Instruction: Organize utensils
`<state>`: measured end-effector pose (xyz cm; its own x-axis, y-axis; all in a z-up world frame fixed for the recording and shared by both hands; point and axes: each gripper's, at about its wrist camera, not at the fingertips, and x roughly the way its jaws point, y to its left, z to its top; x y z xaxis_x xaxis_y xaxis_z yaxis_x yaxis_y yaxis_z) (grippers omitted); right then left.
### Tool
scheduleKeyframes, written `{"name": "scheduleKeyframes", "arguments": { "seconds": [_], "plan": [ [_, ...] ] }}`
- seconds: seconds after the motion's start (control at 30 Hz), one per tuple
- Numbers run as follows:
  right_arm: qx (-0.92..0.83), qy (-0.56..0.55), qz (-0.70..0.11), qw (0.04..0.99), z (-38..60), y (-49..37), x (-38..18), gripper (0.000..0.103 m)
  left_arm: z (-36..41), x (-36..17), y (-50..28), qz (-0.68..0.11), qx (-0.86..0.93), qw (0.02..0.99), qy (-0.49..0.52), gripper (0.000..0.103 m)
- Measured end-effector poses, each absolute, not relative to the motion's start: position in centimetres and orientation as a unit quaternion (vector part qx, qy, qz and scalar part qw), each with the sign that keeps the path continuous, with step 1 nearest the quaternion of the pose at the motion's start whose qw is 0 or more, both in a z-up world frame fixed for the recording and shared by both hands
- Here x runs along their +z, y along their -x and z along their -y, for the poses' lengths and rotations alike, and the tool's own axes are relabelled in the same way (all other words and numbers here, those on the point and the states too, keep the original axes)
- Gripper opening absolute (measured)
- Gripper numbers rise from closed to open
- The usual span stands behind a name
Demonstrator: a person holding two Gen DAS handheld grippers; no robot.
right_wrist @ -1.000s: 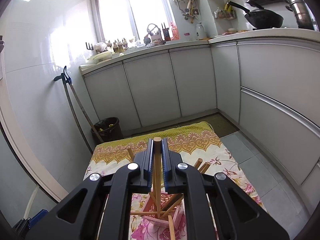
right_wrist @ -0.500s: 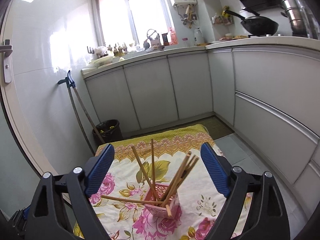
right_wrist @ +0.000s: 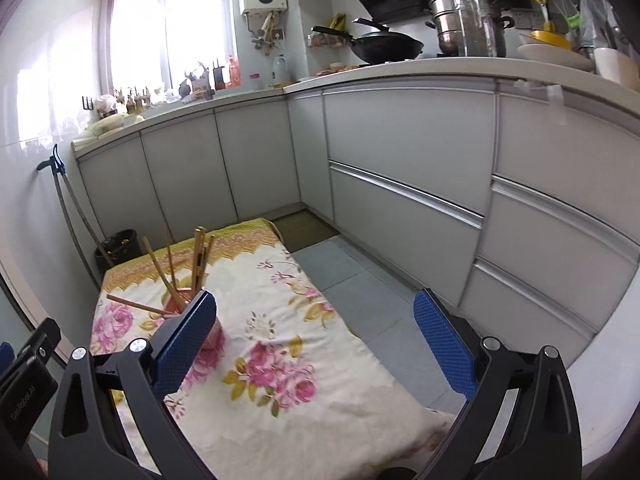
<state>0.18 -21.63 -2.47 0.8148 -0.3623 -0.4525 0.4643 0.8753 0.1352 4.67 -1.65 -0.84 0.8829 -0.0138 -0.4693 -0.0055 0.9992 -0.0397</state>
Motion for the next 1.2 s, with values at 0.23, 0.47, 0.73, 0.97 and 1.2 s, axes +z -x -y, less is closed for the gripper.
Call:
{"name": "scheduleKeyframes", "arguments": {
  "seconds": [0.23, 0.47, 0.73, 0.97, 1.2],
  "plan": [
    [-0.222, -0.129, -0.230, 0.939, 22.9, 3.1, -3.3, 0.096, 2.6, -0.1, -1.7, -0.230, 0.018, 0.973, -0.005, 0.096],
    [-0.223, -0.119, -0.216, 0.943, 22.0, 4.6, -2.4, 0.096, 2.5, 0.7, 0.3, -0.216, 0.019, 0.976, -0.013, 0.096],
    [-0.216, -0.109, -0.207, 0.948, 21.1, 5.6, -1.9, 0.096, 2.5, 1.7, 2.0, -0.202, 0.012, 0.979, -0.009, 0.096],
    [-0.220, -0.101, -0.204, 0.949, 20.8, 6.3, -1.8, 0.096, 2.4, 1.9, 2.2, -0.201, 0.011, 0.980, -0.006, 0.096],
    [-0.220, -0.099, -0.211, 0.947, 21.0, 6.4, -2.0, 0.096, 2.3, 1.9, 2.3, -0.202, 0.009, 0.979, -0.004, 0.096]
  ]
}}
